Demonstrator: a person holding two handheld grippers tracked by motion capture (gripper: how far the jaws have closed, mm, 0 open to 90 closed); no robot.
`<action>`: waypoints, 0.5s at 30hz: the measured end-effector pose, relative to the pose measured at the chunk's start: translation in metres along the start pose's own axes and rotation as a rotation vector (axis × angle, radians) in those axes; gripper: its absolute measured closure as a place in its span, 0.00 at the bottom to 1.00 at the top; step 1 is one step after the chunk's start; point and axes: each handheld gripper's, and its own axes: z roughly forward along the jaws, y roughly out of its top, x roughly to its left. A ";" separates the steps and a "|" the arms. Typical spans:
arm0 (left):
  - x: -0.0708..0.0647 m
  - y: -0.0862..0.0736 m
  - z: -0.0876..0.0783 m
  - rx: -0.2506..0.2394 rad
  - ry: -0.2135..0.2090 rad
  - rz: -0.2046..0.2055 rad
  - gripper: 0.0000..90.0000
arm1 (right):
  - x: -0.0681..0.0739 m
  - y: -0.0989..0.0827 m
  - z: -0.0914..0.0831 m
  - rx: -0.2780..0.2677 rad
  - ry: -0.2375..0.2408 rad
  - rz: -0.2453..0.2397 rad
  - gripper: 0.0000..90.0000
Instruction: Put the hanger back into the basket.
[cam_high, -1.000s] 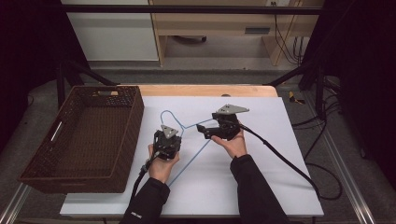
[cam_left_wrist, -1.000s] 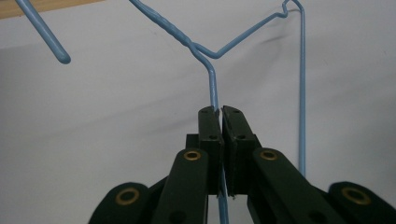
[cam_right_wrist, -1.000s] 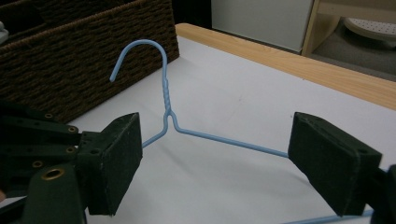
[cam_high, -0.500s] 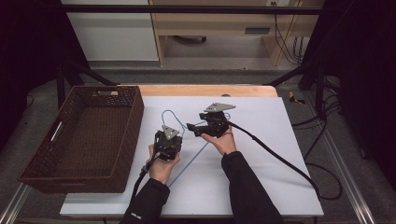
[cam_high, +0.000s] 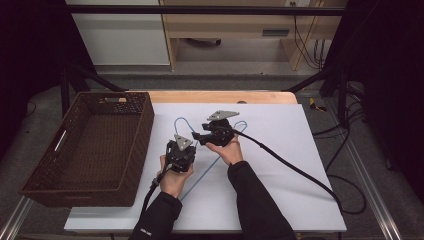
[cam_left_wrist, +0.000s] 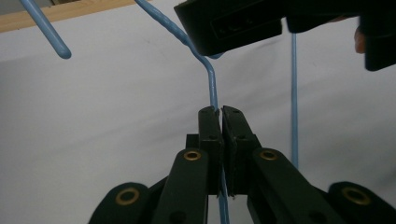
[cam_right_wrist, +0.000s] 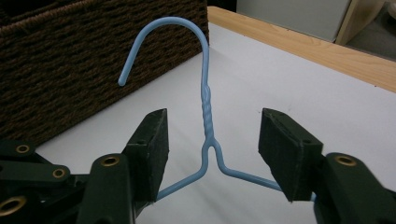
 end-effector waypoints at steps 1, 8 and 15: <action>0.000 0.000 0.000 -0.001 0.000 0.000 0.97 | 0.000 0.000 0.001 0.004 -0.003 0.001 0.51; 0.000 0.000 0.000 -0.011 0.005 0.006 0.97 | 0.002 0.000 0.007 0.018 0.001 -0.015 0.60; -0.001 0.000 -0.001 -0.013 0.002 0.007 0.97 | 0.005 0.001 0.010 0.020 0.008 -0.015 0.68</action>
